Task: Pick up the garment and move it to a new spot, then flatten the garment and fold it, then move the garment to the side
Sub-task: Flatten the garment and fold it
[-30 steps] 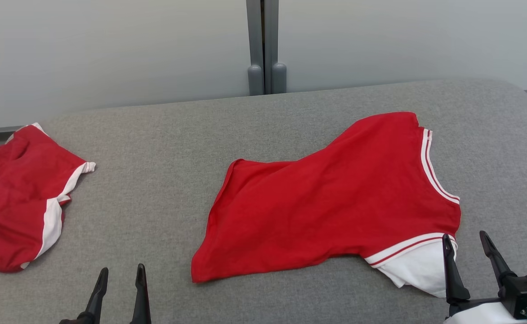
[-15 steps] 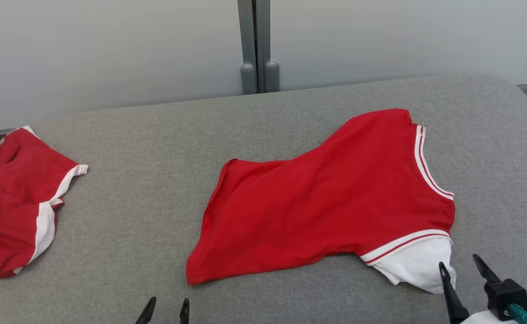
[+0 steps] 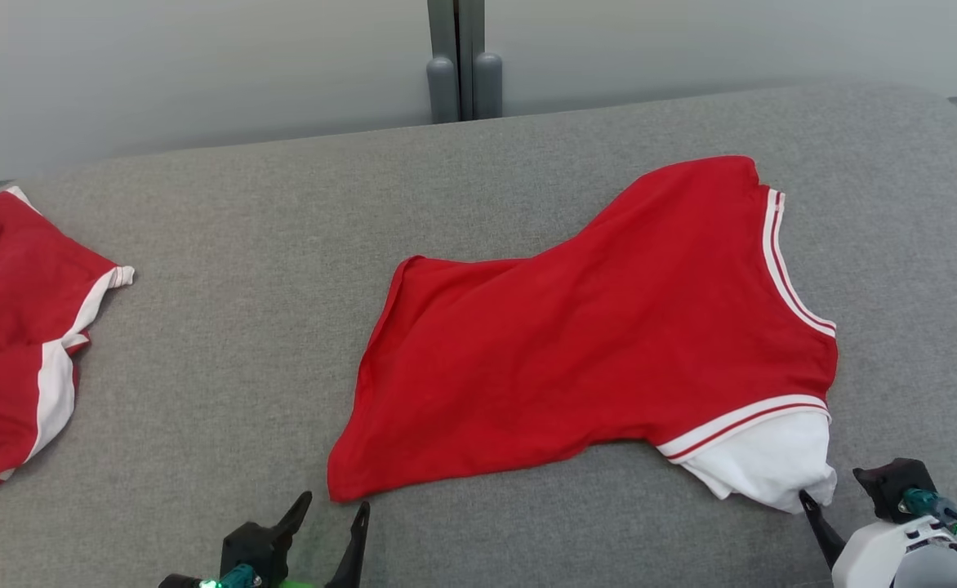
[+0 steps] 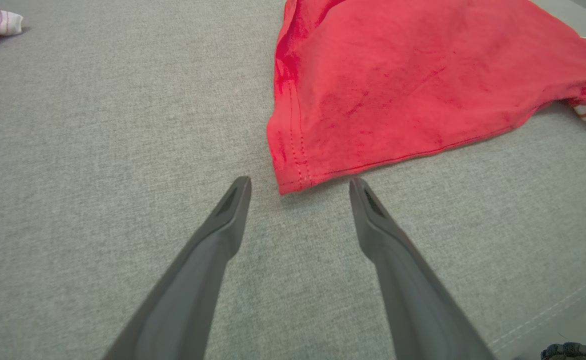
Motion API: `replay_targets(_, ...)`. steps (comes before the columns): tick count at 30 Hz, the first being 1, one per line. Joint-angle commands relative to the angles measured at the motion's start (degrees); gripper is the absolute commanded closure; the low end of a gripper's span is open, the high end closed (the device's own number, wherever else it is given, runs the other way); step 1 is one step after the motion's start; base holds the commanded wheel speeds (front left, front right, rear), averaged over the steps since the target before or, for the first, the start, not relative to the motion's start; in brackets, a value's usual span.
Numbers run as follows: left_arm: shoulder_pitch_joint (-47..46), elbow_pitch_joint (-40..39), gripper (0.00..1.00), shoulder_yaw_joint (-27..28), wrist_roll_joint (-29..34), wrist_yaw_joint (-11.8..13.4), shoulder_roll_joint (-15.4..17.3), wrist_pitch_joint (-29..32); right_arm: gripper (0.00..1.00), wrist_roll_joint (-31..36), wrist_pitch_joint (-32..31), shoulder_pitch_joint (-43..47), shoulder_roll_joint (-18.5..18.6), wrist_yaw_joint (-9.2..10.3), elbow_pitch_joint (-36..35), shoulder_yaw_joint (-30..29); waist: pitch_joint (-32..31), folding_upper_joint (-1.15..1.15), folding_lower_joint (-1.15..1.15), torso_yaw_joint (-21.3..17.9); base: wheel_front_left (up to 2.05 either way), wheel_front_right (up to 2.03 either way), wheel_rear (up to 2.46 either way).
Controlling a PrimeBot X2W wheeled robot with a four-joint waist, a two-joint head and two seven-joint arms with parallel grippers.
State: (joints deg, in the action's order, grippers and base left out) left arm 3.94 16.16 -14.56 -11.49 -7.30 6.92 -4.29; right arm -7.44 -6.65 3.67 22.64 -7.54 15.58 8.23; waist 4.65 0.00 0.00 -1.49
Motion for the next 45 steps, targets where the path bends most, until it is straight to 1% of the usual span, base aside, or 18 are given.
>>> replay_targets(1, -1.1, -0.2, 0.00, -0.2, -0.5, -0.2, 0.8, -0.2, 0.00, -0.9, -0.7, -0.9, 0.4, 0.10, 0.6, 0.5, 1.4, 0.00, 0.00, 0.0, 0.00, 0.00, 0.00)
replay_targets(3, -1.6, -0.4, 0.00, -1.0, -0.4, -0.2, 1.2, 0.1, 0.00, -1.3, -1.2, -2.0, 0.7, 0.10, 1.2, 1.3, 2.1, 0.00, 0.00, 0.2, 0.00, 0.00, 0.00)
replay_targets(8, -2.4, -0.7, 0.00, -2.7, -0.2, -0.2, 2.8, 0.1, 0.00, -2.2, -0.9, -3.6, 0.0, 0.10, 3.0, 2.5, 3.0, 0.00, 0.00, 0.4, 0.00, 0.00, 0.00)
replay_targets(11, -2.9, -0.7, 0.00, -3.2, -0.8, -0.2, 2.9, -0.2, 0.00, -2.7, -0.8, -4.2, 0.0, 0.09, 3.9, 3.4, 3.3, 0.00, 0.00, 0.4, 0.00, 0.00, 0.00)
replay_targets(15, -3.7, -0.8, 0.00, -4.2, 0.0, -0.2, 3.8, -0.7, 0.00, -3.2, -0.3, -5.2, 0.0, 0.09, 4.8, 4.3, 3.7, 0.00, 0.00, 0.1, 0.00, 0.00, 0.00)
replay_targets(22, -4.2, -3.1, 0.00, -5.6, 2.3, 1.0, 5.0, -0.4, 0.00, -4.0, 0.5, -6.0, -0.3, 0.10, 6.1, 4.7, 4.1, 0.00, 0.00, -0.4, 0.00, 0.00, 0.00)
replay_targets(27, -5.1, -3.1, 0.00, -7.0, 2.8, 0.8, 5.6, 0.5, 0.00, -4.2, 0.5, -6.8, -1.0, 0.10, 6.8, 4.9, 5.2, 0.00, 0.00, -0.7, 0.00, 0.00, 0.00)
replay_targets(31, -6.3, -1.7, 0.00, -8.0, 2.6, 0.4, 6.2, 1.0, 0.00, -5.0, -0.7, -8.3, -1.8, 0.09, 8.0, 6.2, 6.4, 0.00, 0.00, -1.1, 0.00, 0.00, 0.00)
replay_targets(32, -6.8, -1.2, 0.00, -8.2, 2.4, 0.4, 6.3, 1.1, 0.50, -5.4, -1.5, -8.6, -1.8, 0.09, 8.4, 7.1, 6.6, 0.00, 0.00, -1.1, 0.00, 0.00, 0.00)
replay_targets(33, -7.0, -0.6, 0.54, -8.4, 2.3, 0.4, 6.4, 1.5, 0.99, -6.3, -1.8, -8.9, -2.1, 0.04, 8.6, 7.5, 6.8, 0.00, 0.00, -1.2, 0.00, 0.00, 0.00)
replay_targets(34, -7.3, 0.0, 1.00, -8.6, 2.2, 0.3, 6.5, 1.5, 1.00, -7.2, -2.0, -9.3, -2.3, 0.06, 8.7, 7.4, 6.9, 0.00, 0.00, -1.2, 0.00, 0.00, 0.00)
replay_targets(37, -7.9, 1.4, 1.00, -9.6, 1.5, 0.2, 7.0, 1.5, 1.00, -11.0, -2.9, -9.2, -2.1, 0.09, 7.9, 7.7, 6.5, 0.00, 0.00, -1.3, 0.00, 0.00, 0.00)
replay_targets(40, -7.6, 0.7, 1.00, -9.4, -0.3, 0.0, 7.2, 1.0, 1.00, -18.4, -2.3, -7.9, -2.7, 0.09, 3.2, 5.5, 5.3, 0.00, 0.00, -1.4, 0.00, 0.00, 0.00)
replay_targets(42, -6.5, -1.5, 1.00, -8.5, -1.4, 0.3, 7.4, 0.9, 1.00, -24.6, -2.5, -6.3, -2.2, 0.09, -2.2, 3.1, 4.2, 0.00, 0.00, -1.6, 0.00, 0.00, 0.00)
replay_targets(45, -5.1, -7.5, 1.00, -7.0, -3.2, 0.9, 8.1, 1.8, 1.00, -34.0, -3.9, -2.1, -0.3, 0.09, -13.1, -1.3, 2.7, 0.00, 0.00, -1.8, 0.00, 0.00, 0.00)
